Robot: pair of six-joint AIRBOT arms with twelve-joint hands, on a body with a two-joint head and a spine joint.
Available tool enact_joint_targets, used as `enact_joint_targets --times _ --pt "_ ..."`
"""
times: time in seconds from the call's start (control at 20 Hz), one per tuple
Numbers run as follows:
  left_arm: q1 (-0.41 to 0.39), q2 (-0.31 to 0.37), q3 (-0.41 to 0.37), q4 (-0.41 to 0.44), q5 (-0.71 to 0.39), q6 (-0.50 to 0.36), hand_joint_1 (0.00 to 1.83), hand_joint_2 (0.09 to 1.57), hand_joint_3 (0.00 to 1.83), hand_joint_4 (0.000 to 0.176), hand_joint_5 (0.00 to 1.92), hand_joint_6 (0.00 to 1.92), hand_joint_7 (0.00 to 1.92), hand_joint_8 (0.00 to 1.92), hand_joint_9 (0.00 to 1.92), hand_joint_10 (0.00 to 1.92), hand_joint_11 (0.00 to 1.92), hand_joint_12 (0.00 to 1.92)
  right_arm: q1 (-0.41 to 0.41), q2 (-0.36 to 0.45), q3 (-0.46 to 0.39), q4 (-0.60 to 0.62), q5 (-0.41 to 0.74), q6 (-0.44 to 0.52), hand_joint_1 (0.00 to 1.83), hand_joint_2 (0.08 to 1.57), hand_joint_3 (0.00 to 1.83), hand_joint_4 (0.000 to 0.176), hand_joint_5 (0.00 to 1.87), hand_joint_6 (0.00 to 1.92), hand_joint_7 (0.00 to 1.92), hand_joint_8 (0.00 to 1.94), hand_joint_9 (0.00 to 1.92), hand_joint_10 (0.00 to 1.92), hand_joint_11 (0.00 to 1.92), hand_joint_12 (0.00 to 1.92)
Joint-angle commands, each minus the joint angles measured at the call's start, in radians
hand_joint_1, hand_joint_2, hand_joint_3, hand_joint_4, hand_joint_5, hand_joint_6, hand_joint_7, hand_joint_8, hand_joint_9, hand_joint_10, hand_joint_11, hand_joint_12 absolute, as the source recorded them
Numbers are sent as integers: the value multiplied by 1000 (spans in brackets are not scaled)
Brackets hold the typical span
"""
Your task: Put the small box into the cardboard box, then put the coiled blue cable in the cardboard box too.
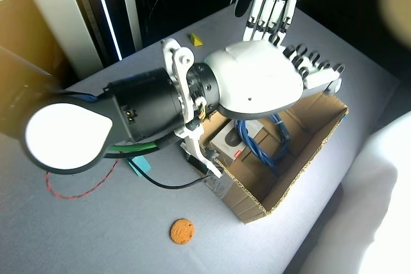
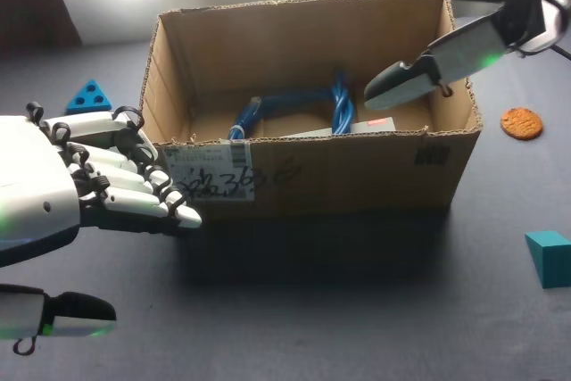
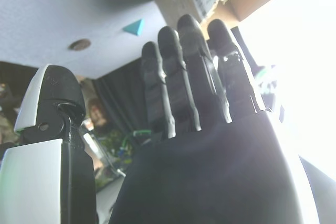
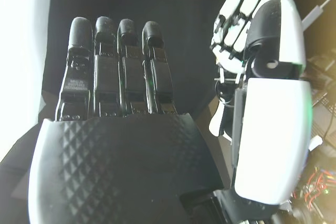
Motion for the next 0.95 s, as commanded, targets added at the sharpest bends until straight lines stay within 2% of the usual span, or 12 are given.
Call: enact_joint_targets --times 0.0,0.1,0.15,0.35,0.4,0.5,0.65,0.9 --pt "-12 4 -1 -33 -92 -1 716 1164 0 0 527 6 549 6 503 8 20 868 11 18 3 45 127 27 781 906 5 0 384 1 335 1 315 3 0 884" --pt "-11 4 -1 -33 -92 -1 690 1179 3 0 517 1 540 1 494 3 10 872 1 37 -3 11 190 74 785 902 0 0 393 8 332 4 305 0 0 860" --pt "-11 4 -1 -33 -91 -1 706 1173 0 0 517 1 542 2 499 4 13 879 -3 50 -14 5 190 77 833 897 0 0 400 7 332 3 303 0 0 878" --pt "-11 4 -3 -33 -90 -1 723 1167 0 0 518 1 554 5 512 7 33 880 -31 128 -72 -34 192 99 820 936 11 0 363 1 295 0 283 0 0 856" --pt "-11 4 -4 -33 -89 -1 722 1171 0 0 516 0 545 1 500 2 21 876 -40 150 -92 -60 192 99 821 918 2 0 399 7 334 7 323 10 0 938" --pt "-9 4 -5 -32 -88 -1 754 1175 1 0 517 4 545 3 496 5 19 876 -58 200 -134 -92 189 89 836 943 9 0 423 6 348 3 328 6 0 985" --pt "-9 4 -5 -31 -86 -1 787 1189 4 0 516 1 553 4 513 9 30 880 -110 260 -182 -125 189 89 934 914 0 0 494 7 417 6 403 15 15 1101" --pt "-9 4 -5 -31 -84 -1 811 1193 2 0 523 6 570 11 535 16 36 894 -158 329 -292 -178 191 24 1006 916 2 0 510 3 454 7 437 17 5 1108"
